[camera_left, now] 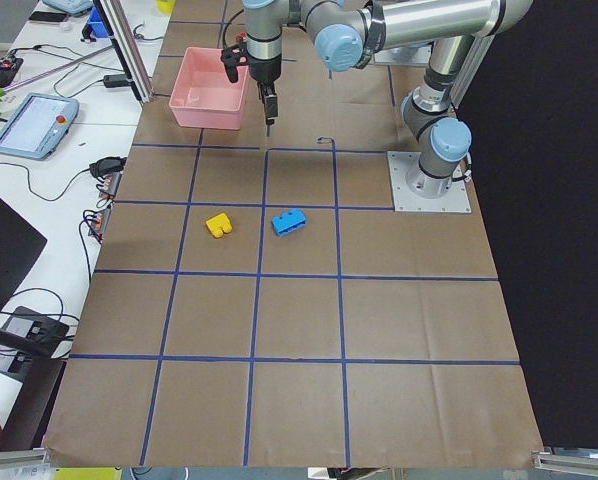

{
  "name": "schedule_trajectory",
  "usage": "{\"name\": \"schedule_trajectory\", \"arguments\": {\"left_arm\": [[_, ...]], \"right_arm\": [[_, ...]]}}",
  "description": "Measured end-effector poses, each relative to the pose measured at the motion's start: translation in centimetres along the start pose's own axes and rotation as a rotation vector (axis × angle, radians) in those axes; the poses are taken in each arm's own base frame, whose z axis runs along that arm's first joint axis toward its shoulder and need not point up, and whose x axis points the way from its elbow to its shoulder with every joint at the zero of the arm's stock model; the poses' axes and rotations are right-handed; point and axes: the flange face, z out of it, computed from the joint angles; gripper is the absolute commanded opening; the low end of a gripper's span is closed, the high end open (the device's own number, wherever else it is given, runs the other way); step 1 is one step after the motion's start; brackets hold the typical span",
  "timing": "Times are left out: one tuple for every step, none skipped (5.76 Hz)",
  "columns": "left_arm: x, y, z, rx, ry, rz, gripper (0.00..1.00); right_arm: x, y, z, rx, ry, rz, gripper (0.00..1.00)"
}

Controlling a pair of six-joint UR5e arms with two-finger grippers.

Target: Put all blocks into box

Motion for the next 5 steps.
{"name": "schedule_trajectory", "arguments": {"left_arm": [[-5.5, -1.2, 0.8, -0.015, -0.004, -0.102, 1.0], [-11.0, -2.5, 2.7, -0.045, 0.001, -0.201, 0.99], [-15.2, -3.5, 5.4, -0.092, 0.013, -0.275, 0.99], [-17.1, -4.2, 8.5, -0.119, 0.019, -0.32, 0.99], [-17.7, -4.5, 12.0, -0.118, 0.018, -0.357, 0.99]], "right_arm": [[0.4, -0.1, 1.2, -0.025, 0.003, 0.005, 1.0], [2.0, -0.5, 2.6, -0.056, 0.013, 0.014, 1.0], [5.3, -1.6, 3.7, -0.079, 0.023, -0.006, 1.0], [9.6, -2.8, 4.7, -0.097, 0.024, -0.053, 1.0], [14.1, -3.6, 5.5, -0.112, 0.025, -0.103, 1.0]]}}
